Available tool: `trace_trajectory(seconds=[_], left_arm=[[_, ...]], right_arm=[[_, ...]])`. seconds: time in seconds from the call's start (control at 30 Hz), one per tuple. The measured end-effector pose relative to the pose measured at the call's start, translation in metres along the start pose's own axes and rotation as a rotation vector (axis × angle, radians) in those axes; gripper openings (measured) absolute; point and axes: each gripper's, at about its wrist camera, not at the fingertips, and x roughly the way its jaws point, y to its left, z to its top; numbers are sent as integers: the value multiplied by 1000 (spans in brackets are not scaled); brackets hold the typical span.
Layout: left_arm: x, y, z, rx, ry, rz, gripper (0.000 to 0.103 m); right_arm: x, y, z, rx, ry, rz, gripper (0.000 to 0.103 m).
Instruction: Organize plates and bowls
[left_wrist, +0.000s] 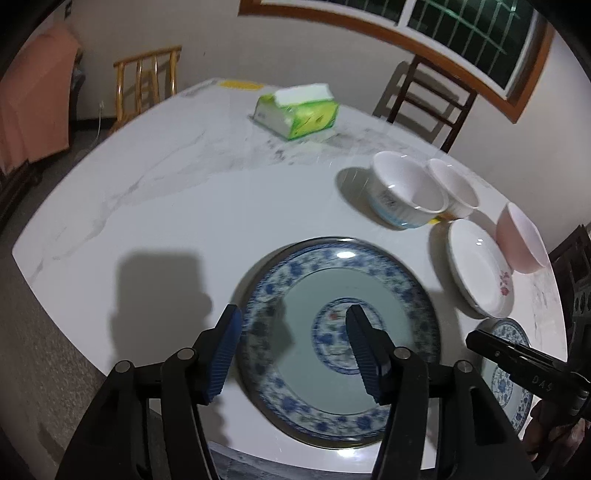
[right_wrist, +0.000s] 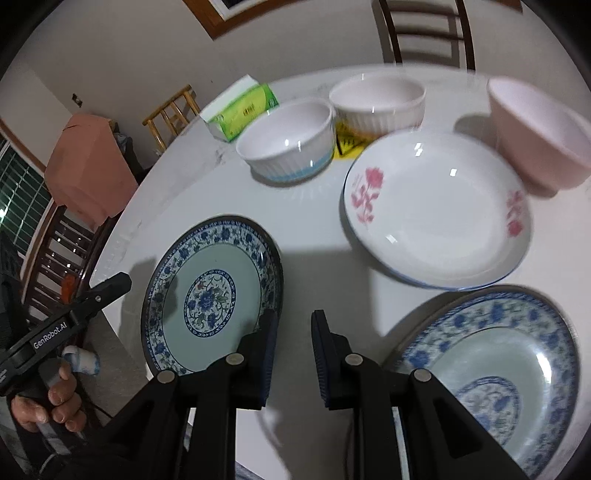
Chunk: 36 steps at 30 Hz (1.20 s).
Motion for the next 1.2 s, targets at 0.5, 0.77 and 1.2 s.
trace_trajectory(seconds=[0.5, 0.77, 1.2], left_arm=[[-13, -97, -41, 148, -44, -76, 61], [-11, -131, -59, 201, -11, -154, 61], [6, -158, -82, 243, 89, -318, 62]], right_arm=[[-67, -19, -34, -54, -163, -105, 22], [-87, -45, -50, -19, -182, -139, 22], [-111, -115, -77, 109, -186, -167, 22]])
